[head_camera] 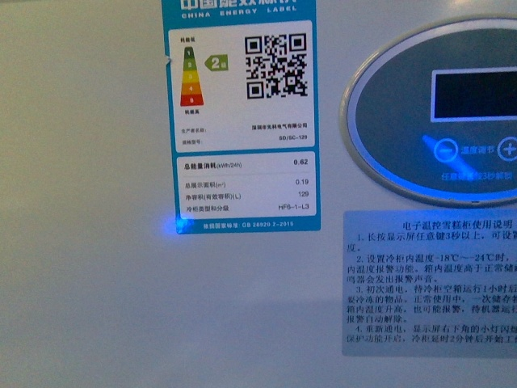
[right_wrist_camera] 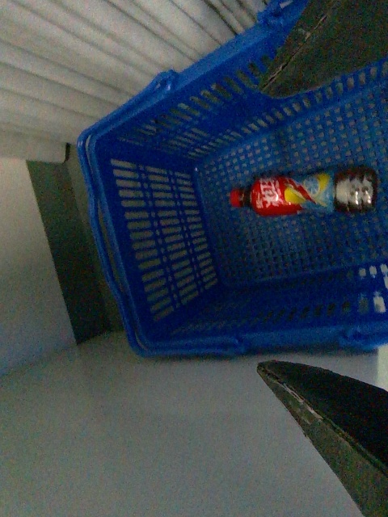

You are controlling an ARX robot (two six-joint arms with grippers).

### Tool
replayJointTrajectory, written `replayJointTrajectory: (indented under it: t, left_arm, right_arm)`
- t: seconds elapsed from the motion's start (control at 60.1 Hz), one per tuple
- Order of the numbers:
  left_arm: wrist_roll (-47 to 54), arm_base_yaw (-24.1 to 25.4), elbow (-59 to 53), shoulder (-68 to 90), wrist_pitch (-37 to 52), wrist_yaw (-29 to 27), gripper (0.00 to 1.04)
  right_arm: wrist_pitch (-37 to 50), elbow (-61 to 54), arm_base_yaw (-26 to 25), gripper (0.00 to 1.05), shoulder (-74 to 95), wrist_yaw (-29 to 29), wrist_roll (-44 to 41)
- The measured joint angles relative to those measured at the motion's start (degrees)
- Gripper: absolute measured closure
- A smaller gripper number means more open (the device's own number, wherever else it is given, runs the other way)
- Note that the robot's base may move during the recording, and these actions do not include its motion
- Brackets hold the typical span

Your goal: Put drink in fridge

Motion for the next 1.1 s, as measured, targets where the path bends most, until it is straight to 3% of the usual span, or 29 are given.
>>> replayJointTrajectory:
  t: [0.2,0.266,0.283,0.399,0.665,1.097]
  left_arm:
    - [0.0,0.0,0.0,0.0,0.0,0.0,0.08]
    - [0.0,0.0,0.0,0.0,0.0,0.0,0.08]
    - [0.0,0.0,0.0,0.0,0.0,0.0,0.08]
    - [0.0,0.0,0.0,0.0,0.0,0.0,0.08]
    - [0.0,0.0,0.0,0.0,0.0,0.0,0.08]
    - [0.0,0.0,0.0,0.0,0.0,0.0,0.08]
  right_arm:
    - [9.4,6.3,-4.0,0.07,21.6,-6.6,-1.8]
    - [13.3,9.3,-4.6,0.07,33.4,-6.8,-1.9]
    - [19.5,13.4,-5.1,0.07,49.0,-5.3,-2.3]
    - [25.9,19.3,-4.8,0.07,65.5,-2.4,-1.4]
    - [29.8,33.4,-1.5,0.07,90.9,1.8,0.1]
    - [29.6,48.1,-0.9,0.07,111.0,4.1,0.8]
